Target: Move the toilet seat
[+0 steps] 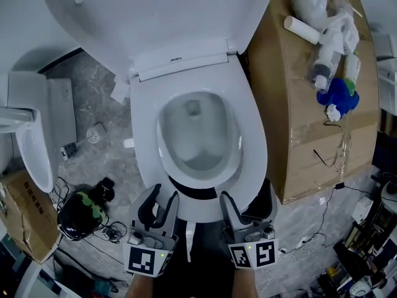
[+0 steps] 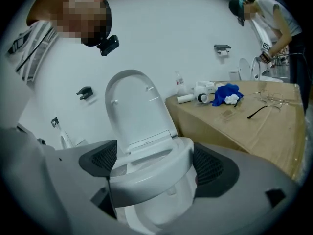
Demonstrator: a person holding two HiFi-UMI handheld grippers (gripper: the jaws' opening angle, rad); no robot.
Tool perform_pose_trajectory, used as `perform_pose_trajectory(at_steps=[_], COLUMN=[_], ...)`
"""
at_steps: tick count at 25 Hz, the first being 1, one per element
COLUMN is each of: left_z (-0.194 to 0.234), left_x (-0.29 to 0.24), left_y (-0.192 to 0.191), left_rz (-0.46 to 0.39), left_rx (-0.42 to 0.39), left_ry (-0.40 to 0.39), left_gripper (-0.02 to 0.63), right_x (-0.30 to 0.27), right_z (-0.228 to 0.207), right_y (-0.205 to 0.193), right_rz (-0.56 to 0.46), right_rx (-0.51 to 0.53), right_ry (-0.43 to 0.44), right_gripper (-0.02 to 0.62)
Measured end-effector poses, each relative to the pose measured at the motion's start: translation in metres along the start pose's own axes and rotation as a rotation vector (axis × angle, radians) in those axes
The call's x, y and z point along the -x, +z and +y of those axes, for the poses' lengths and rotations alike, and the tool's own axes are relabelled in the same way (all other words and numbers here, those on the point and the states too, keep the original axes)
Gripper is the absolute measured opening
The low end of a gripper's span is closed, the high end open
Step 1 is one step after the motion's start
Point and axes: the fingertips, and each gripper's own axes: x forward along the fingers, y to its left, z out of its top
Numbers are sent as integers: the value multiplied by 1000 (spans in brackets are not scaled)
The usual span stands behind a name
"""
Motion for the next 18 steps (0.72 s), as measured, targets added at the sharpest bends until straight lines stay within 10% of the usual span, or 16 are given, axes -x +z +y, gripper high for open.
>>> perform_pose_trajectory(at_steps=[15, 18], left_z=[7, 9], left_x=[0, 1], left_y=[36, 37], left_rz=[-28, 0], left_rx=[0, 10], left_ry=[22, 30], left_gripper=[144, 138], right_x=[-7, -8], right_z=[25, 39], right_y=[46, 58], right_rz=[-77, -96], right_rx=[109, 217], right_ry=[50, 69], right_gripper=[486, 370])
